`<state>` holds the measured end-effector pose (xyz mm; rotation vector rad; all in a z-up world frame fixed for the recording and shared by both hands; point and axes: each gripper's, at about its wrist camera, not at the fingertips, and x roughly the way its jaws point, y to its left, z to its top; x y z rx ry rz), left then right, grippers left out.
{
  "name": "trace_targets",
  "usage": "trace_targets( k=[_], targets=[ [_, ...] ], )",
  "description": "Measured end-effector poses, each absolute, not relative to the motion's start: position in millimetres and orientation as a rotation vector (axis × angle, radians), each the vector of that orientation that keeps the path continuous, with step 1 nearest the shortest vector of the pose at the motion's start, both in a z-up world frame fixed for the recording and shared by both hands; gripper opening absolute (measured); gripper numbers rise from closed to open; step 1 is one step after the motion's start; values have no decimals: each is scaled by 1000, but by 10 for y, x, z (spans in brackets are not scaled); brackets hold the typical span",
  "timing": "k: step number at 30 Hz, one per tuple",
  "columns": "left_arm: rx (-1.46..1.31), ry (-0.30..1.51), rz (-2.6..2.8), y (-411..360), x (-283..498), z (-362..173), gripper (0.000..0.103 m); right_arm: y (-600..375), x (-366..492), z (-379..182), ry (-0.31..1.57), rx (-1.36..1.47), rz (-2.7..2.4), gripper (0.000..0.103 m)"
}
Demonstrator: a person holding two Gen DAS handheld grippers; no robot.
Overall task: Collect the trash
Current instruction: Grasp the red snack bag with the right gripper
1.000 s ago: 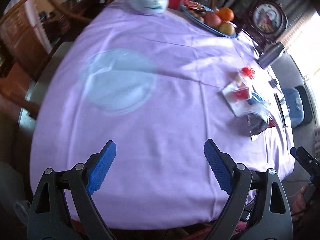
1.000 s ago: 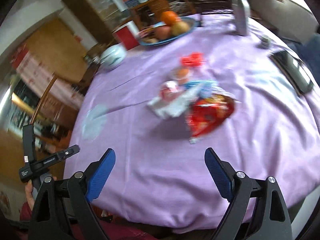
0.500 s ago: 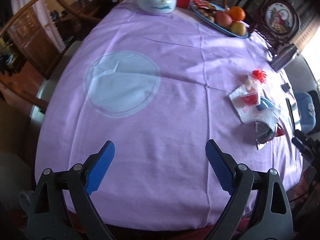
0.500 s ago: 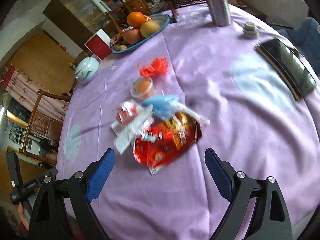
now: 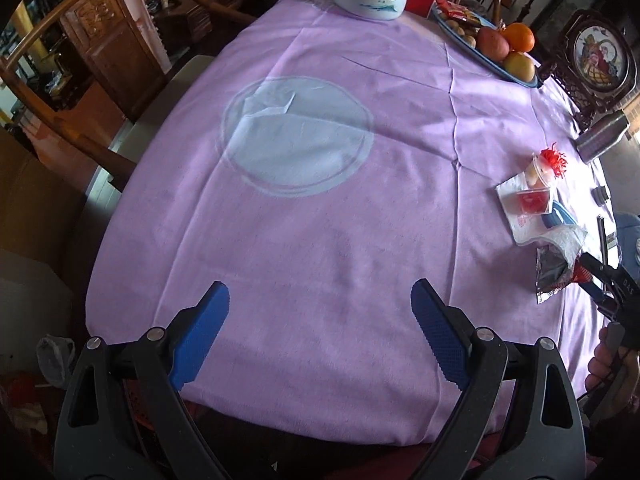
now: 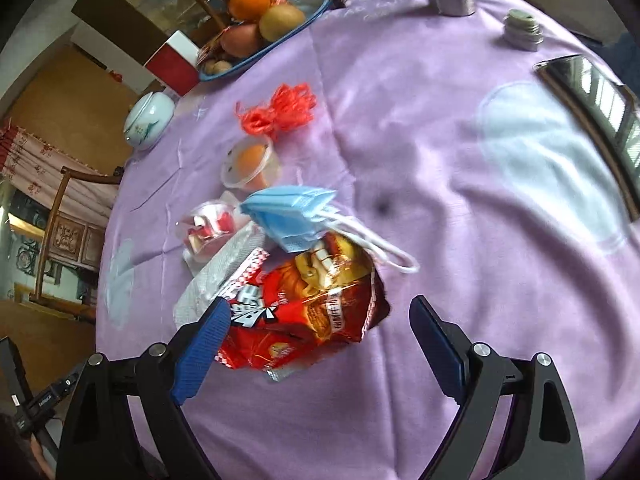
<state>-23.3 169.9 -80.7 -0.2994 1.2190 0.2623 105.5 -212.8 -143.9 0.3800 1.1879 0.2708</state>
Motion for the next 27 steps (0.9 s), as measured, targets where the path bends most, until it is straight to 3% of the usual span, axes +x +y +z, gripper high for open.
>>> trace_targets(
  k=[3, 5, 8, 9, 18, 20, 21, 22, 27],
  targets=[
    [-290, 1219, 259, 1673, -234, -781, 89, -1947, 1079, -1448, 1180, 366, 318, 89],
    [-277, 1218, 244, 1625, -201, -761, 89, -1911, 1039, -1410, 1150, 366, 329, 73],
    [-247, 1220, 205, 1504, -97, -754, 89, -2003, 950, -1273, 1093, 352, 346, 43],
    [-237, 1221, 189, 1456, -55, -756, 89, -2058, 929, -1234, 1085, 337, 335, 10],
    [-162, 1211, -24, 804, 517, -746, 89, -2906, 568, -1020, 1012, 418, 145, 11],
    [-152, 1208, -59, 651, 661, -750, 89, -3021, 466, -1006, 1005, 456, 156, 19],
    [-148, 1206, -67, 606, 705, -746, 89, -3039, 441, -1017, 1012, 478, 168, 48],
    [-145, 1201, -78, 550, 743, -734, 89, -3038, 417, -1024, 1010, 499, 171, 70],
    [-114, 1183, -92, 446, 727, -649, 89, -2708, 580, -1164, 1030, 461, 226, 71]
  ],
)
